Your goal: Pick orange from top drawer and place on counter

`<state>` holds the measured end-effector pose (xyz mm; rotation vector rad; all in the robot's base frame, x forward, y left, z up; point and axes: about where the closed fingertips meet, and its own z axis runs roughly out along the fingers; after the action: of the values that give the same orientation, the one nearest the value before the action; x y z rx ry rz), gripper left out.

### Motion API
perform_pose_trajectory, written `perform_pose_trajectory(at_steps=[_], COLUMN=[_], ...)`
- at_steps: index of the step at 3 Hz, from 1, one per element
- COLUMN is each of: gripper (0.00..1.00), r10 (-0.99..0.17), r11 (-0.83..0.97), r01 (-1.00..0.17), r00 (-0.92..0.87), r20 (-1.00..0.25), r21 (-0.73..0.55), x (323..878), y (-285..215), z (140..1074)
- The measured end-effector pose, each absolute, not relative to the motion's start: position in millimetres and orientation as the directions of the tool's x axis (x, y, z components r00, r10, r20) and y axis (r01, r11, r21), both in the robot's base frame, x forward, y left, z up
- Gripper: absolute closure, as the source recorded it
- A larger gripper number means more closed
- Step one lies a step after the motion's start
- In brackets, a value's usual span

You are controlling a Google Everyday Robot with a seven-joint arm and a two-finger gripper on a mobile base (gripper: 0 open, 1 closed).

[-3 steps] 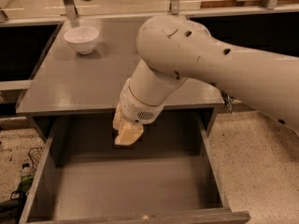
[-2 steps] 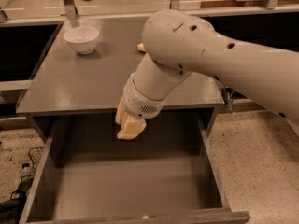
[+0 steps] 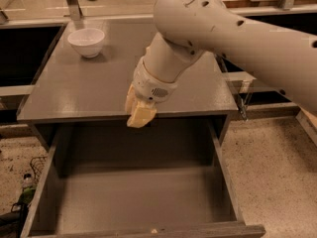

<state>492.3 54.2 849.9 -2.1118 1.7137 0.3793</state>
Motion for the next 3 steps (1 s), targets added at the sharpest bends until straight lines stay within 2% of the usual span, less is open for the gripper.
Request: perform_pose_trajectory(at_steps=[1,2,3], gripper=[1.00,1.00,1.00], r10=[-0.861,-0.860,-0.858], r11=[-0.189,-0.189,-0.167], r01=[-0.976,-0.976,-0.981], r00=[0.216,0.216,0.194], r20=[-0.461,-0.462,-0.475], r21=[-0.104,-0.104,-0.100], x=[536,536,564], y=[66,66,58], z=[852,852,852])
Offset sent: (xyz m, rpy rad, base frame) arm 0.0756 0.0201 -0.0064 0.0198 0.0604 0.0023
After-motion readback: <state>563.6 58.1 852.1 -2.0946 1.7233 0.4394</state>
